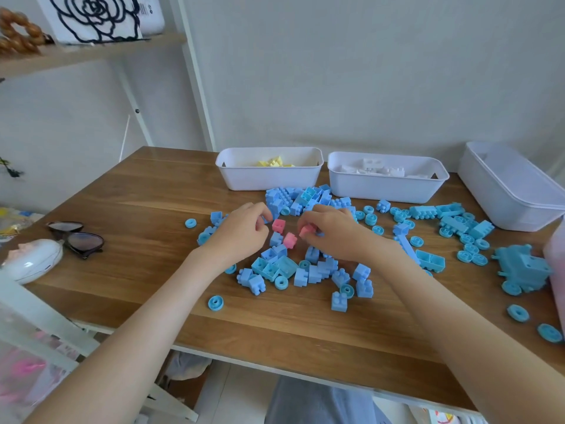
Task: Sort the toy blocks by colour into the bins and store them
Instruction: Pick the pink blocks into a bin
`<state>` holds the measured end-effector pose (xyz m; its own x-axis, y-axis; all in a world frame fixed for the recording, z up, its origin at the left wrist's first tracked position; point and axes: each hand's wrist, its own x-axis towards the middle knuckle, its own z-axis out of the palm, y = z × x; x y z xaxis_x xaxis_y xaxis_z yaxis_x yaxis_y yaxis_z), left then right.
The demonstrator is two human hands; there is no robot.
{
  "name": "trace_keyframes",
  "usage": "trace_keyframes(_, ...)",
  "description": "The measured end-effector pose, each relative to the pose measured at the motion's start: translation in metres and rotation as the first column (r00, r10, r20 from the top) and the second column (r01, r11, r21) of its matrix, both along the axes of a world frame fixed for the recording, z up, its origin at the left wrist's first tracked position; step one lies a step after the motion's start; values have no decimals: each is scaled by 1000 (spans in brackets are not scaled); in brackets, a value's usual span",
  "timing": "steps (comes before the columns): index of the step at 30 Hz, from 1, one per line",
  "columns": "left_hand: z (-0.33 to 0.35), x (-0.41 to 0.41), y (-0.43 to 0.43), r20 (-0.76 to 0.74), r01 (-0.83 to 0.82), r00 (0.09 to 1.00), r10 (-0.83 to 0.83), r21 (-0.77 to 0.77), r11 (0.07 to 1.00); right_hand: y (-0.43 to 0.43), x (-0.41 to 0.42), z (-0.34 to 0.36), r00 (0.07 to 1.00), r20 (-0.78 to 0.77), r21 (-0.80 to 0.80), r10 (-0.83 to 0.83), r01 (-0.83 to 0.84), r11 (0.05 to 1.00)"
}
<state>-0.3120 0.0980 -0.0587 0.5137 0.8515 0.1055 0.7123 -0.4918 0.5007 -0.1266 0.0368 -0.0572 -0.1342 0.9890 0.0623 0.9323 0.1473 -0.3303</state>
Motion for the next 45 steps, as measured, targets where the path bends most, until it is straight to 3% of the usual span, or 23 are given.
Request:
trace_keyframes(3, -2, 5, 2, 50, -43, 998, 41, 39, 998, -4, 6, 0, 999, -13, 58, -36, 36, 998)
trace_keyframes(9, -10, 18, 8, -140, 17, 990, -6, 72, 997, -7, 1, 4, 981, -195, -19, -1, -3, 1000)
trace_keyframes(12, -7, 20, 10, -154, 12, 988, -3, 52, 999, -3, -10, -2, 990, -127, -70, 55, -64, 995)
trace_keyframes(17, -1, 24, 13, -220, -19, 975, 31, 58, 998, 11, -24, -13, 982, 178, -65, 65, -54, 996)
trace_keyframes(22, 6, 36, 6, -364, 25, 931, 41, 175, 984, 1, -16, 2, 999, 30, -45, 25, -23, 999)
trace_keyframes(25, 5, 38, -3, -332, 79, 943, 18, 275, 958, -18, 13, 21, 996, -44, -95, -84, 79, 992)
trace_keyframes(32, 8, 50, -28, -272, 202, 956, -105, 361, 910, -50, 53, 25, 967, -20, -174, -252, 245, 954)
trace_keyframes(45, 1, 73, -48, -241, 237, 960, -140, 441, 866, -52, 36, 0, 979, 27, -117, -201, 203, 972)
